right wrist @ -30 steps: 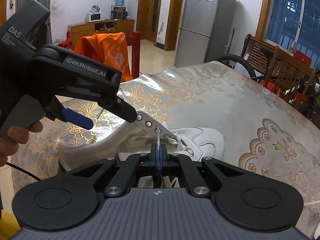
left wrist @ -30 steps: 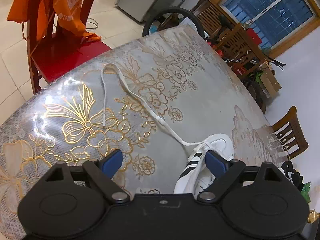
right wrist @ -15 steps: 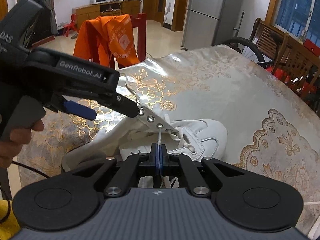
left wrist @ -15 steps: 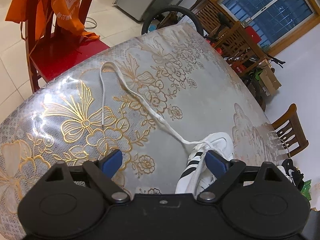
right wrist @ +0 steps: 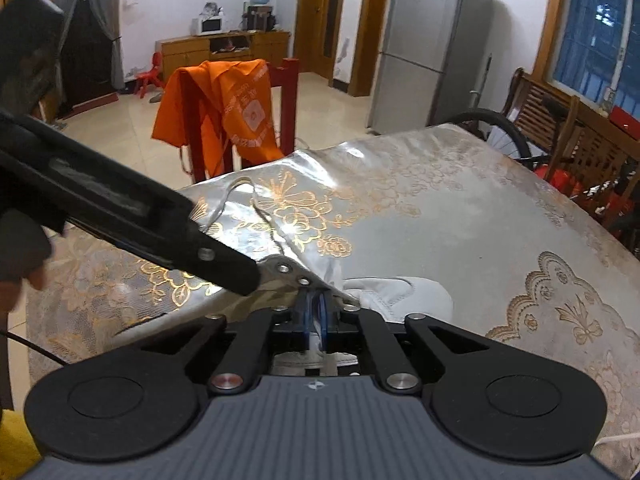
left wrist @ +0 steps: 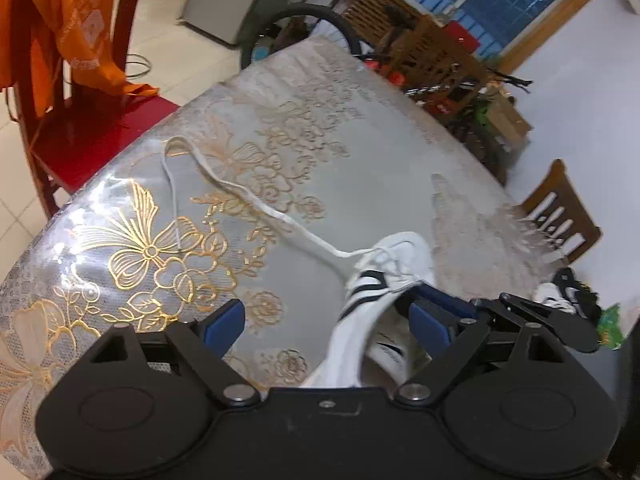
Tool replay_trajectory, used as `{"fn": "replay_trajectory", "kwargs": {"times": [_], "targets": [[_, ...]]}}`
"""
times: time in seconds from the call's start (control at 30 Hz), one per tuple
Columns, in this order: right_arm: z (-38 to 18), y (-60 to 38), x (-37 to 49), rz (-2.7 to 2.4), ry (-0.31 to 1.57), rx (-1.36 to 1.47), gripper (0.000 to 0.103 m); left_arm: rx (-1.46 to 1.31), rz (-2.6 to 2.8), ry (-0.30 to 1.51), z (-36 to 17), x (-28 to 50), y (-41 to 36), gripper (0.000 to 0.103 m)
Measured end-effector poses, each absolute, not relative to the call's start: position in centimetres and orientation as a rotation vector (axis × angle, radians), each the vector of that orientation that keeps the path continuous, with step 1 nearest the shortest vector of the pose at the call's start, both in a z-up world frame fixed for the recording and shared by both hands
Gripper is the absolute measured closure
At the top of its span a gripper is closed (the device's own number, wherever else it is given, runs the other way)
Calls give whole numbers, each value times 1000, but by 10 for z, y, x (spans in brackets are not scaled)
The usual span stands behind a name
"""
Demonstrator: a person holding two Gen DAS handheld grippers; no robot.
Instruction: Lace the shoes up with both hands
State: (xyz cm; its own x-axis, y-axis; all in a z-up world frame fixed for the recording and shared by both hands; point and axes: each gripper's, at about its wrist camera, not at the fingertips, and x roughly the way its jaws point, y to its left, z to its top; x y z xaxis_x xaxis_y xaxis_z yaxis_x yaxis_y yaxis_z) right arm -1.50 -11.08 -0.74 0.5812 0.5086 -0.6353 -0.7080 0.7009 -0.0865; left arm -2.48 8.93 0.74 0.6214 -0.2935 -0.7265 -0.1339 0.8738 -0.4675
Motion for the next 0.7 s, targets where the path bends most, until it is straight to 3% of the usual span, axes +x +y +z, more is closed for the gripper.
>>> {"fn": "replay_trajectory", "kwargs": {"times": [0.03, 0.1, 0.23, 0.37, 0.43, 0.57, 0.63, 0.7], "targets": [[-5, -115, -17, 702, 608, -336, 64, -506, -107, 905, 10, -26, 89, 15], [5, -128, -23, 670, 581, -276, 47, -465, -124, 905, 15, -28, 89, 15], [25, -147, -15, 688, 600, -73, 49, -302, -162, 915, 12, -28, 73, 15], [29, -128, 20, 763, 714, -18, 62, -243, -214, 928, 2, -29, 61, 15], [21, -105, 30, 791, 762, -141, 71, -247, -234, 934, -3, -29, 59, 15], [3, -75, 36, 799, 827, -375, 75, -251, -241, 963, -15, -28, 61, 15], [7, -70, 39, 794, 846, -376, 101, -261, -240, 982, -21, -27, 63, 15], [20, -70, 41, 762, 839, -324, 101, -298, -256, 1002, -28, -27, 67, 15]]}}
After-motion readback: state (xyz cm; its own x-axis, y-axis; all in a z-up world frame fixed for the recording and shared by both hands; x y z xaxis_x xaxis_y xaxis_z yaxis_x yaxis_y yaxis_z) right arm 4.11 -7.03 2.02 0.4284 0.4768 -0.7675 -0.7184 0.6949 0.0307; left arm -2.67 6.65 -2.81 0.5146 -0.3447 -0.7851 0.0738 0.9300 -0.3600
